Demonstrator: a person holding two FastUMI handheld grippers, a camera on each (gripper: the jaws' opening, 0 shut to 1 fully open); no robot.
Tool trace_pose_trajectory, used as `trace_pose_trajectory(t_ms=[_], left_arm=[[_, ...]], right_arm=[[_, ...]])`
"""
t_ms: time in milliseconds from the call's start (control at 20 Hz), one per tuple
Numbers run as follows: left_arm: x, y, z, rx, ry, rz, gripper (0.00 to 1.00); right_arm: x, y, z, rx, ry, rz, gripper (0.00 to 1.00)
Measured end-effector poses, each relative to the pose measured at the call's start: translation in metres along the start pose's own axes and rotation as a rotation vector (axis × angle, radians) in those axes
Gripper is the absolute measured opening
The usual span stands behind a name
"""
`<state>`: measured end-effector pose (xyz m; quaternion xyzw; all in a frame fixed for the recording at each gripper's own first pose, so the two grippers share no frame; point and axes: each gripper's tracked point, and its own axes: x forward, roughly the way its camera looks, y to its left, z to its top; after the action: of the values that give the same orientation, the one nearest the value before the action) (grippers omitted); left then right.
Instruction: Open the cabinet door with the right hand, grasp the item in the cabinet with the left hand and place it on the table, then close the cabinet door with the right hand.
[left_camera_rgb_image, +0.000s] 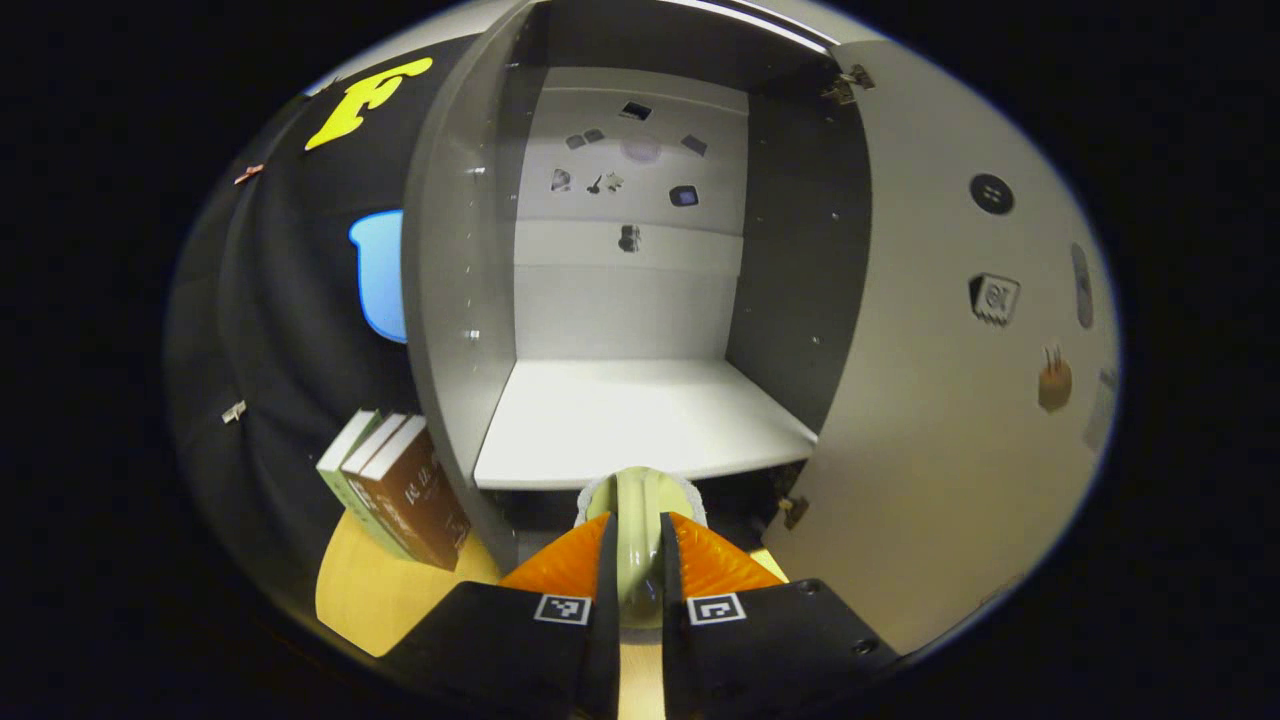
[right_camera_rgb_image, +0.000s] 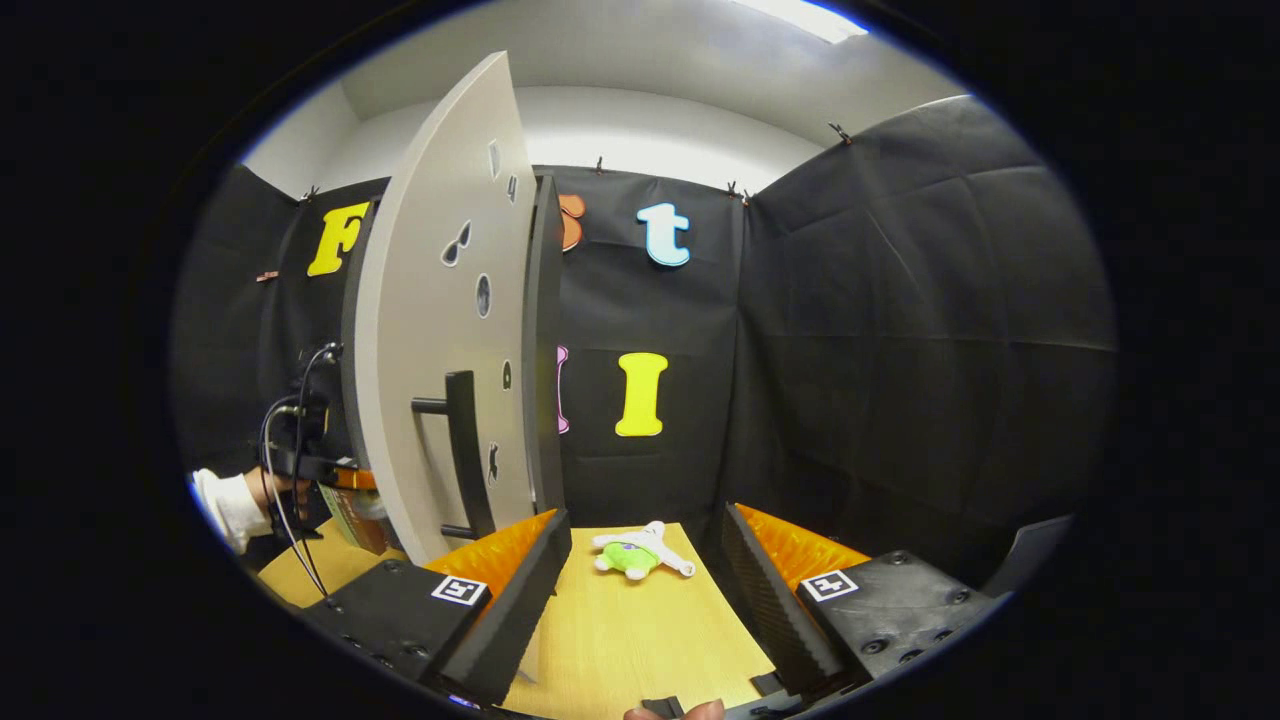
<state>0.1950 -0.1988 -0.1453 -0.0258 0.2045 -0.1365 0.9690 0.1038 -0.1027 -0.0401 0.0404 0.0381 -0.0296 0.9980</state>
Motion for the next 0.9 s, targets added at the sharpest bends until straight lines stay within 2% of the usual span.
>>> trace_pose_trajectory(t_ms=[150, 350, 600, 700, 850, 900], left_arm=[[-0.008, 0.006, -0.056, 0.005, 0.039, 0.017, 0.20], [-0.009, 0.015, -0.123, 0.042, 0.021, 0.060, 0.21], [-0.009, 0.007, -0.194, 0.063, 0.028, 0.052, 0.21], [-0.007, -0.003, -0.215, 0.061, 0.035, 0.033, 0.20], [-0.002, -0.020, -0.243, 0.061, 0.053, 0.007, 0.21], [0.002, -0.025, -0.252, 0.068, 0.060, 0.003, 0.21]], right_arm=[[-0.004, 0.011, 0.002, -0.009, -0.009, 0.010, 0.98], [-0.010, 0.012, 0.004, -0.032, -0.010, 0.006, 0.98], [-0.013, 0.006, 0.010, -0.024, -0.025, -0.011, 0.98], [-0.010, 0.007, 0.012, -0.025, -0.023, -0.004, 1.00], [-0.008, 0.007, 0.016, -0.016, -0.027, -0.010, 0.98], [-0.007, 0.006, 0.014, -0.026, -0.025, -0.012, 1.00]])
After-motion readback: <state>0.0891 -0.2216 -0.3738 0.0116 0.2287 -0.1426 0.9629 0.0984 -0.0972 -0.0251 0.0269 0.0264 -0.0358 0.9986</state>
